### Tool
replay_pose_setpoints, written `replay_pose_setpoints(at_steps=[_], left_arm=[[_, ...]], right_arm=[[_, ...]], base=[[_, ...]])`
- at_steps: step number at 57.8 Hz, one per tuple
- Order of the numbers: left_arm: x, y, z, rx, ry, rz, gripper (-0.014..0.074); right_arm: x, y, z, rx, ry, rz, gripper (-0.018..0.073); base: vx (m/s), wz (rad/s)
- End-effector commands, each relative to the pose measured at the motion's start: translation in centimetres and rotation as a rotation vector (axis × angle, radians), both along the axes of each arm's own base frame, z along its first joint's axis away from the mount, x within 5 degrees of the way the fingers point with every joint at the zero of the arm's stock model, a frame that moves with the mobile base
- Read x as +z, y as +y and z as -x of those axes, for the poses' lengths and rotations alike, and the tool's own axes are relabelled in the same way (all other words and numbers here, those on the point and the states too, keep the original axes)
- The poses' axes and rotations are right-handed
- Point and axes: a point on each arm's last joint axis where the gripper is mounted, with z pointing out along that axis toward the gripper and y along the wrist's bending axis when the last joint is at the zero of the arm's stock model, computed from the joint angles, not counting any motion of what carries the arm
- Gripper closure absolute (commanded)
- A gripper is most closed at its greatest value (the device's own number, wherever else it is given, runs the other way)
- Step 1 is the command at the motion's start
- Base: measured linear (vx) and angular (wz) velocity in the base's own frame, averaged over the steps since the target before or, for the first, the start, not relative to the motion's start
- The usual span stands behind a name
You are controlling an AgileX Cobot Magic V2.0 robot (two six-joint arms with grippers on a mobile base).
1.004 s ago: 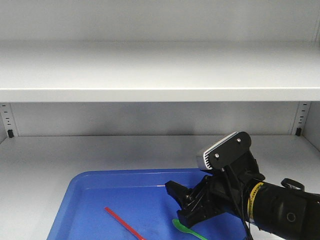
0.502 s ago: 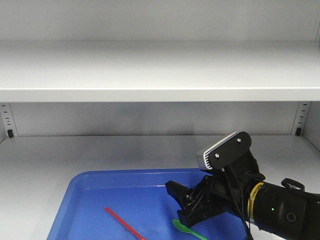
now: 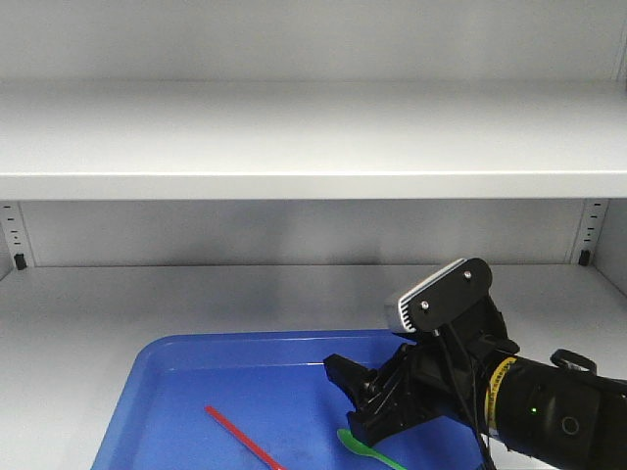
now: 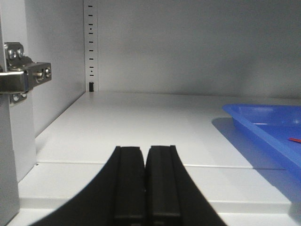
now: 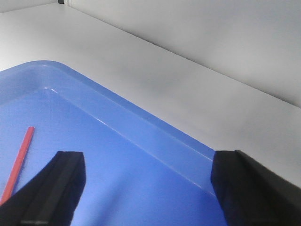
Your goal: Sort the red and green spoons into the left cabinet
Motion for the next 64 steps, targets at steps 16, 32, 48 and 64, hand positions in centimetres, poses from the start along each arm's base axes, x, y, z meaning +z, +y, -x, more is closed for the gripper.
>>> replay_pose_setpoints(at_steps=[16,32,48,64], left_arm=[[1.0,0.0,0.3,0.002,-0.111,0.000,0.0561],[1.0,0.0,0.3,0.002,-0.111,0.000,0.0561],[1.0,0.0,0.3,0.002,-0.111,0.000,0.0561],[1.0,0.0,0.3,0.002,-0.111,0.000,0.0561]], right_arm=[[2.2,0.1,0.2,0.025,-0.065,-0.052,-0.0029],[2.2,0.1,0.2,0.020,-0.064,-0.045,-0.0029],[2.5,-1.1,0.4,-0.101,-0.018,-0.051,-0.0017],[4.7,-5.0,3.2,-0.340,0.056,0.008,0.0071]], base=[[0.00,0.00],[0.00,0.00],[0.00,0.00],[0.00,0.00]])
